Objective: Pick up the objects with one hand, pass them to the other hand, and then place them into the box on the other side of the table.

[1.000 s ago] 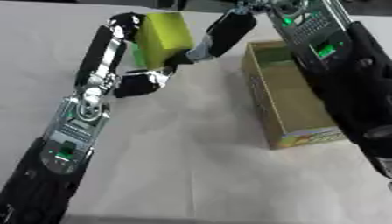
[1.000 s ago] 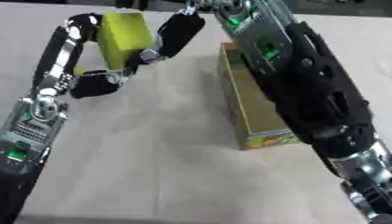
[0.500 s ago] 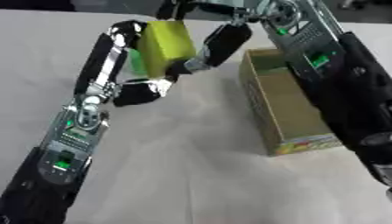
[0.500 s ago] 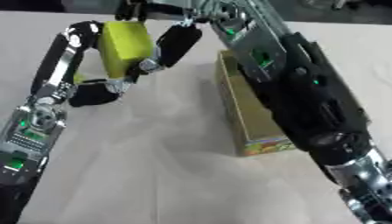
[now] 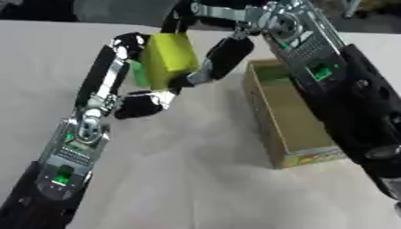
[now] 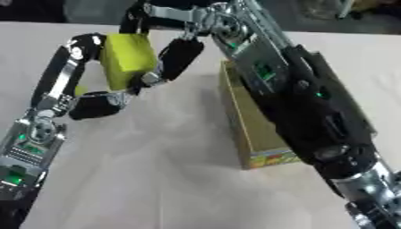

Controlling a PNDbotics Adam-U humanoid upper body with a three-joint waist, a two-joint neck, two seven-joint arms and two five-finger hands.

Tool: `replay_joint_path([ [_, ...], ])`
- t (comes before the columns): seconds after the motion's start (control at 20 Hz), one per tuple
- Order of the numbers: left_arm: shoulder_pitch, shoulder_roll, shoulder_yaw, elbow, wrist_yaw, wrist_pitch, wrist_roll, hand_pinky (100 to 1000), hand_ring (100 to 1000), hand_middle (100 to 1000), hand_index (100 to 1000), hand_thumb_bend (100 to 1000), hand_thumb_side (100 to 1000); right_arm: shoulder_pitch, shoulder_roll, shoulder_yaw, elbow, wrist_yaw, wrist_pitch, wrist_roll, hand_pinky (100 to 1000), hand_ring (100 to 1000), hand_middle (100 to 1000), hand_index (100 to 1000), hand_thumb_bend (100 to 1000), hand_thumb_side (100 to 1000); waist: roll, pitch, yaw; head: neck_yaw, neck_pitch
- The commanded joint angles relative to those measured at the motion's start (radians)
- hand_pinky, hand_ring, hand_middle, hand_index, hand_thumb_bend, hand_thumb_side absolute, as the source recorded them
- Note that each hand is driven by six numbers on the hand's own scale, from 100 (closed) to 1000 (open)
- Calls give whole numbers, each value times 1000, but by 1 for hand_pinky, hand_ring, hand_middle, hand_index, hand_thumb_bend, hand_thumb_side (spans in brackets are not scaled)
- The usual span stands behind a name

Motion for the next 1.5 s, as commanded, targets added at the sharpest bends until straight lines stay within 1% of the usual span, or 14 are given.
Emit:
replay_joint_path([
  [0.05,-17,4,3,-12,0,-1,0,675,571,452,469,100,175,-14,-9,-5,-9,-17,9,-6,852,757,663,718,499,285,1,-2,1,-3,0],
  [0.35,-15,3,3,-7,-2,3,-1,676,573,454,471,100,180,-14,-11,-3,-14,-41,24,-11,849,740,630,693,484,244,0,-3,1,-5,15],
  [0.65,-16,1,3,-6,0,4,0,677,580,455,477,100,182,-13,-13,0,-17,-53,29,-7,844,731,617,675,465,187,0,-2,2,-5,20],
  [0.9,-14,1,3,-6,3,1,2,689,591,473,523,100,191,-13,-15,0,-15,-61,34,-8,837,717,602,660,417,141,0,-3,2,-6,22],
  [1.5,-10,1,5,-7,-6,-5,6,715,631,522,593,105,232,-12,-16,-1,-12,-73,48,-10,826,685,574,633,316,107,2,-1,0,-9,24],
])
